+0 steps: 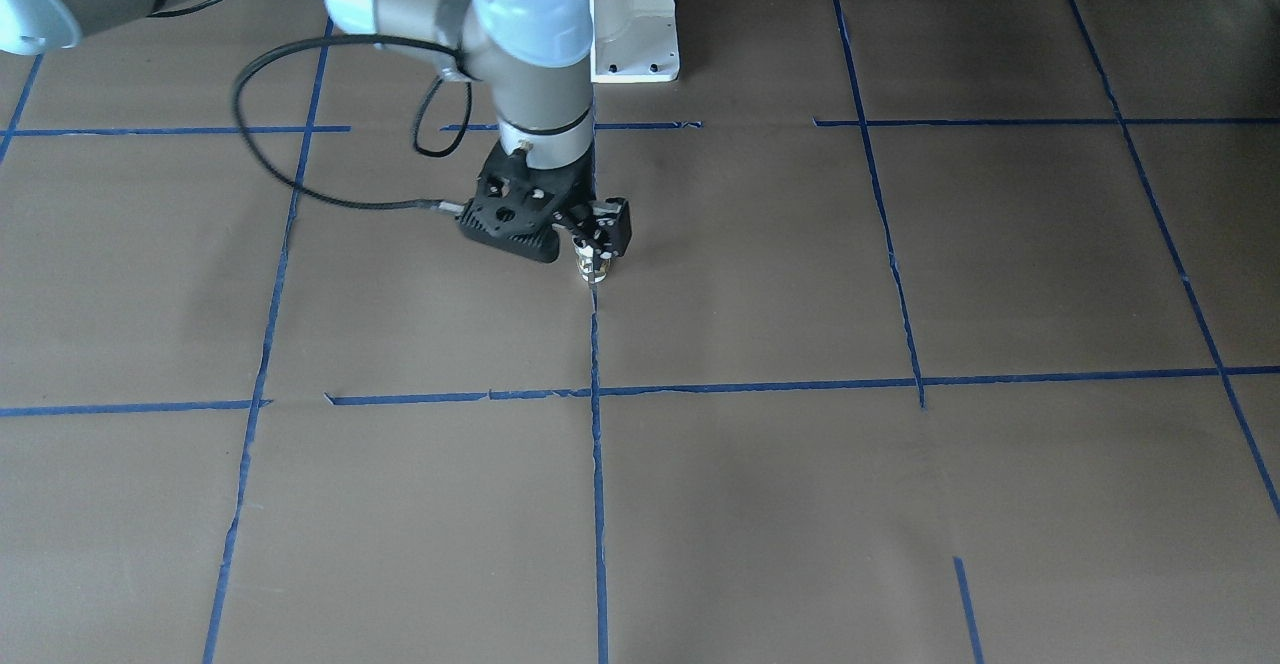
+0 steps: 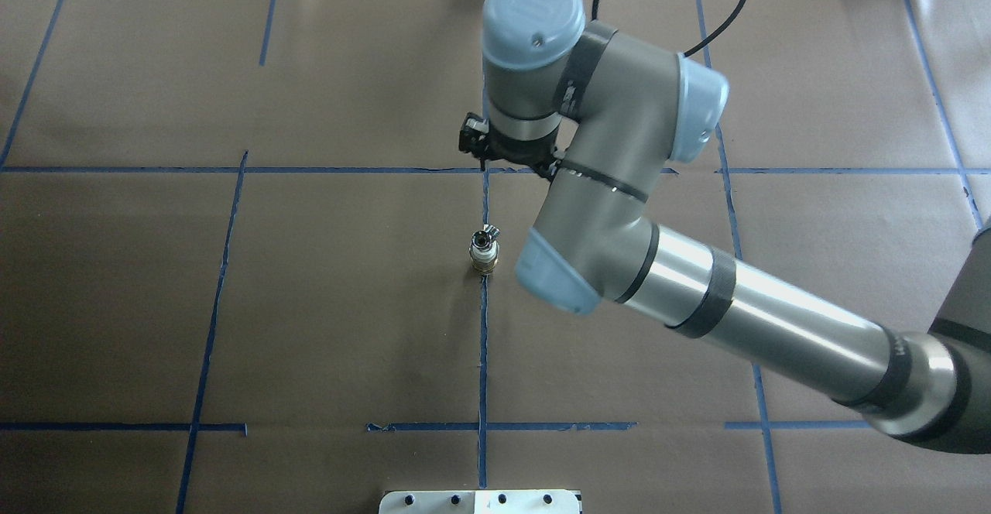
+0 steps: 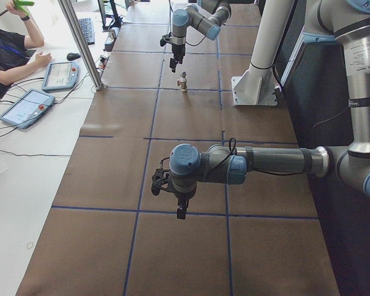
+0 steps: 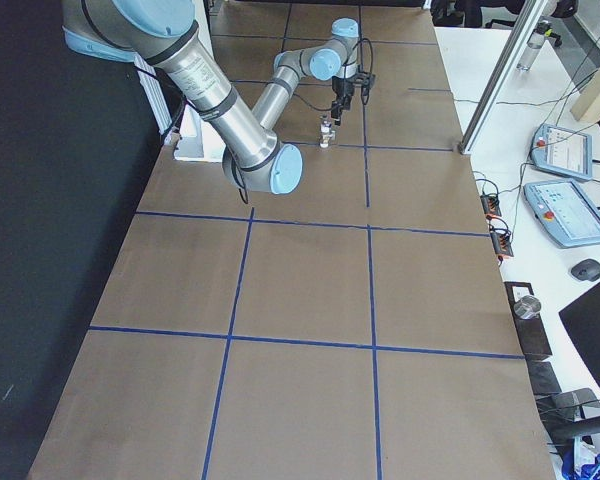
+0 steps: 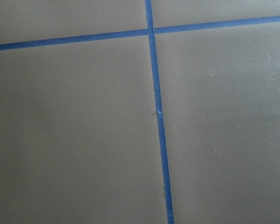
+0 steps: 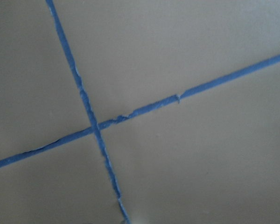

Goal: Assemble PPR valve and pipe with both arms
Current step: 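Open the right gripper and raise it away from the assembly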

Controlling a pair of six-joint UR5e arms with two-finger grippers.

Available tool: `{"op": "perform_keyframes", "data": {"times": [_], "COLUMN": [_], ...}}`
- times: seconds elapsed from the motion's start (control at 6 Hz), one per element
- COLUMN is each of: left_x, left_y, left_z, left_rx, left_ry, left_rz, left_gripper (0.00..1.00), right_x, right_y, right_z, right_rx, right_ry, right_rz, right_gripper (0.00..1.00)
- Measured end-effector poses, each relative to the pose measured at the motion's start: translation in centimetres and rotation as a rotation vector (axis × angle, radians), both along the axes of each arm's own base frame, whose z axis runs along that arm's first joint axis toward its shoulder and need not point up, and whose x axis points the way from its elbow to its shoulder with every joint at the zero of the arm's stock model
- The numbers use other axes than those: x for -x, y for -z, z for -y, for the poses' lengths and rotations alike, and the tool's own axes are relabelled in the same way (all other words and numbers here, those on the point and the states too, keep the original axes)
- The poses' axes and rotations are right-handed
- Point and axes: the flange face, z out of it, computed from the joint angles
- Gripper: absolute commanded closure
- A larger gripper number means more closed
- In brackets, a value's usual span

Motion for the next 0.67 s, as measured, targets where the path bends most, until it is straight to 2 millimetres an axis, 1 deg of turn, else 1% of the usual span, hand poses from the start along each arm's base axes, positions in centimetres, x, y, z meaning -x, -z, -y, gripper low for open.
{"op": "perform_keyframes", "data": {"times": [0.17,0.33,0.5,0.67], "left_x": [0.0,0.0,0.0,-0.1], "left_y": [-0.2,-1.3,-2.5,-2.6], "left_z": [0.0,-0.1,0.1,0.4], "left_rx": [0.005,0.019,0.033,0.031], "left_ry": [0.000,-0.003,-0.008,-0.009], "left_rz": [-0.003,-0.004,-0.004,-0.005], "left_gripper": [0.00,0.00,0.00,0.00], "right_x": [-4.7,-11.1,-18.7,-25.7], "right_y": [-3.2,-7.6,-12.8,-18.5], "right_z": [3.7,7.5,10.3,11.0], "right_rx": [-0.028,-0.073,-0.132,-0.195], "right_ry": [0.066,0.139,0.210,0.283], "right_rz": [-0.001,-0.001,-0.001,-0.006], "right_gripper": [0.01,0.01,0.00,0.00]}}
